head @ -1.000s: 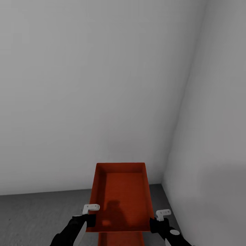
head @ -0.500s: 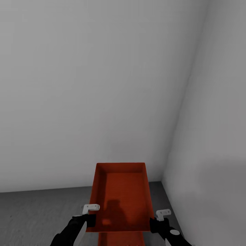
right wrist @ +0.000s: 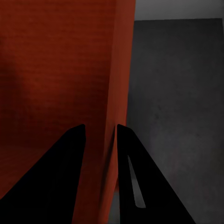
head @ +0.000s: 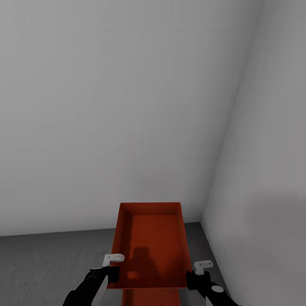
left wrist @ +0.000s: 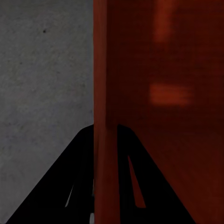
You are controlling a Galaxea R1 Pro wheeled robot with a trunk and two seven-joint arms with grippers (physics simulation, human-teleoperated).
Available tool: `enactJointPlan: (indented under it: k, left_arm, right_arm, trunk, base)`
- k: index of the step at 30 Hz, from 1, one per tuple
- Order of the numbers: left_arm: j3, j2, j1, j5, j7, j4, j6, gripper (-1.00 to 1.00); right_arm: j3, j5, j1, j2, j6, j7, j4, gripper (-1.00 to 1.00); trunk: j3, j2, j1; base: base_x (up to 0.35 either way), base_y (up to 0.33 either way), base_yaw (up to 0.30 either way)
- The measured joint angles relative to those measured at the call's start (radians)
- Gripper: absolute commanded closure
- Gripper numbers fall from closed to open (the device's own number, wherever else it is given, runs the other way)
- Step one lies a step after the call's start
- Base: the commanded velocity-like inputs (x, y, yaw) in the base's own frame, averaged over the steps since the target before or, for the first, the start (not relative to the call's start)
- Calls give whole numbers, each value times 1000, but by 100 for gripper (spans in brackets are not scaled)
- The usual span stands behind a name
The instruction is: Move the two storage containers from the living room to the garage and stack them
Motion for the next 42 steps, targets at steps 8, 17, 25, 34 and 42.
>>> enactJointPlan:
  k: [8,17,25,34,42]
  left_arm:
    - [0,0,0,0,0,0,0,100]
    - [0,0,0,0,0,0,0,100]
    - [-1,1,0,1,0,0,0,100]
    - [0,2,0,1,-3,0,0,100]
    - [-5,3,0,5,-1,0,0,100]
  right_arm:
    - [0,0,0,0,0,0,0,100]
    - [0,-1,0,0,0,0,0,100]
    - [2,-2,0,0,0,0,0,100]
    - [6,-6,0,0,0,-1,0,100]
    - [5,-5,0,0,0,-1,0,100]
  trunk:
    - [-13,0,0]
    - [-27,0,0]
    - [-40,0,0]
    - [-55,0,0]
    - [-67,0,0]
  base:
    - [0,0,0]
    - [0,0,0]
    - [0,0,0]
    - [0,0,0]
    - [0,-55,0]
